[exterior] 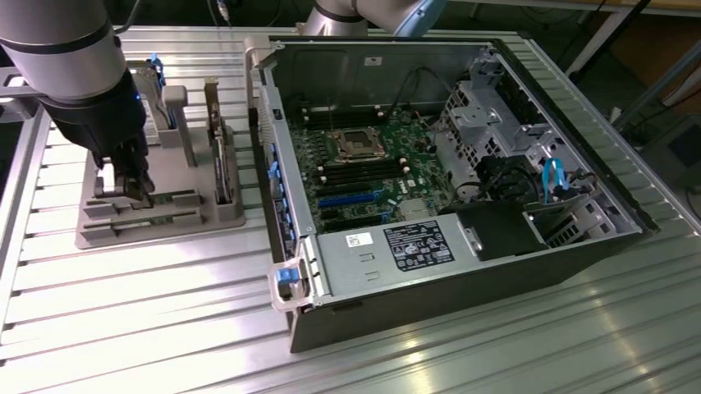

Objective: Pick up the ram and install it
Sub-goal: 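Pick up the ram and move it above insertion slot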

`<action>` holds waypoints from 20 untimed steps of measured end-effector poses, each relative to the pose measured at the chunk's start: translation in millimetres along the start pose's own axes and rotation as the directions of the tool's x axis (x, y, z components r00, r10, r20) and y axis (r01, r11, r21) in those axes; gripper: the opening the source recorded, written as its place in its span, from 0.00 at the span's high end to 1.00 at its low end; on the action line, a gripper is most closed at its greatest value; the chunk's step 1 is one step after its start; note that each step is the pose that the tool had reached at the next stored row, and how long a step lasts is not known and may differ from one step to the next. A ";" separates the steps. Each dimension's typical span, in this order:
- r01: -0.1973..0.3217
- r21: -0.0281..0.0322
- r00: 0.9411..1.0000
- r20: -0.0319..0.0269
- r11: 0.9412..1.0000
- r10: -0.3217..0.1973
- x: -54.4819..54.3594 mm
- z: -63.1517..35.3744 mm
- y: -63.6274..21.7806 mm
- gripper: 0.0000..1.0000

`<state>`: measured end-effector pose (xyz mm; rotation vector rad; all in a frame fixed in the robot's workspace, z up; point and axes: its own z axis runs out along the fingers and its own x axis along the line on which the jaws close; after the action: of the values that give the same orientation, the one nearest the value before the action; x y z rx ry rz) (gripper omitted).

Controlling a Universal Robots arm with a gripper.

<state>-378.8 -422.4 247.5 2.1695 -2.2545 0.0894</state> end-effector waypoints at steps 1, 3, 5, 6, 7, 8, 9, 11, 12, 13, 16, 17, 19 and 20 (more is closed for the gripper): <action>0.000 0.000 1.000 0.000 1.000 0.000 0.2 1.8 0.0 0.69; 0.000 0.000 1.000 0.000 1.000 0.000 0.4 6.0 0.1 0.69; 0.000 0.000 1.000 0.000 1.000 0.000 0.6 8.0 0.2 0.69; 0.000 0.000 1.000 0.000 1.000 0.000 0.6 8.0 0.2 0.69; 0.000 0.000 1.000 0.000 1.000 0.000 0.6 8.1 0.2 0.69; 0.000 0.000 1.000 0.000 1.000 0.000 0.6 8.2 0.2 0.69; 0.000 0.000 1.000 0.000 1.000 0.000 0.6 8.2 0.2 0.69; 0.000 0.000 1.000 0.000 1.000 0.000 1.6 8.6 0.1 0.69; 0.000 0.000 1.000 0.000 1.000 0.000 2.8 8.7 0.4 0.69; 0.001 0.000 1.000 0.000 1.000 -0.001 4.2 9.0 0.5 0.69; 0.001 0.000 1.000 0.000 1.000 -0.001 6.3 11.3 1.0 0.69; 0.001 0.000 1.000 0.000 1.000 -0.001 6.3 13.5 1.1 0.69; 0.001 0.000 1.000 0.000 1.000 -0.001 6.2 16.3 1.2 0.69; 0.001 0.000 1.000 0.000 1.000 -0.001 6.2 16.9 1.2 0.69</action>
<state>-379.7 -429.4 230.8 2.1704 -2.2532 0.0892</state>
